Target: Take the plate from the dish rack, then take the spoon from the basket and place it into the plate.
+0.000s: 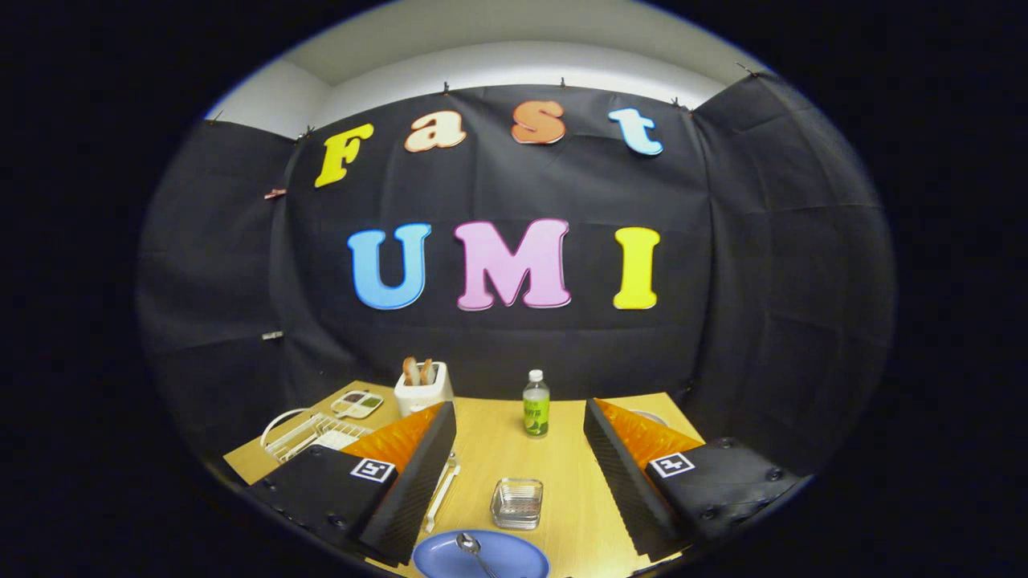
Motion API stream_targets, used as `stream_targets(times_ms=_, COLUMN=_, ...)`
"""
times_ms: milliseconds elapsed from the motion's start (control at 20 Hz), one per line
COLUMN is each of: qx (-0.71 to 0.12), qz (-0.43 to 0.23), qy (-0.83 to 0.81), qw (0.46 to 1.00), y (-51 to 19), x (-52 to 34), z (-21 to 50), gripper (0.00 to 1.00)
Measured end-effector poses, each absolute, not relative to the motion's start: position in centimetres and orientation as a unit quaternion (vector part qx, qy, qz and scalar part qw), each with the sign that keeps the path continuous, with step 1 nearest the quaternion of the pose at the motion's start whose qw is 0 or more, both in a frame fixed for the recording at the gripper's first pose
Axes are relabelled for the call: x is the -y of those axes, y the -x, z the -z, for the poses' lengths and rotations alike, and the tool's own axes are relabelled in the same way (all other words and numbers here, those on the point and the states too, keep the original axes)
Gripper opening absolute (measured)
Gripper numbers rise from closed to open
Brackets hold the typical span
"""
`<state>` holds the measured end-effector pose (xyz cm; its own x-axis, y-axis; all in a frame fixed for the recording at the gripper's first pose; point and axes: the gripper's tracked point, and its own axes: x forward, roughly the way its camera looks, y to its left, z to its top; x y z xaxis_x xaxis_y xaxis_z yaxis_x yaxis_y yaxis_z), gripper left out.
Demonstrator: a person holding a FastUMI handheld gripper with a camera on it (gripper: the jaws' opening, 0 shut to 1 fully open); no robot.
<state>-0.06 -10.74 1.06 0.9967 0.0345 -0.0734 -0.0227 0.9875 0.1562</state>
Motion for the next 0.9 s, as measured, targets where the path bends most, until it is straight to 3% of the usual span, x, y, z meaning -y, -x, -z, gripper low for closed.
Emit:
stream_targets(times_ms=350, qx=-0.058, qz=0.066, qy=-0.093, qw=0.992, y=3.6, x=13.0, z=1.2, gripper=0.99)
stream_targets(times_ms=900, qx=-0.055, qz=0.099, qy=-0.107, qw=0.988, y=3.5, x=14.0, z=0.8, gripper=0.98)
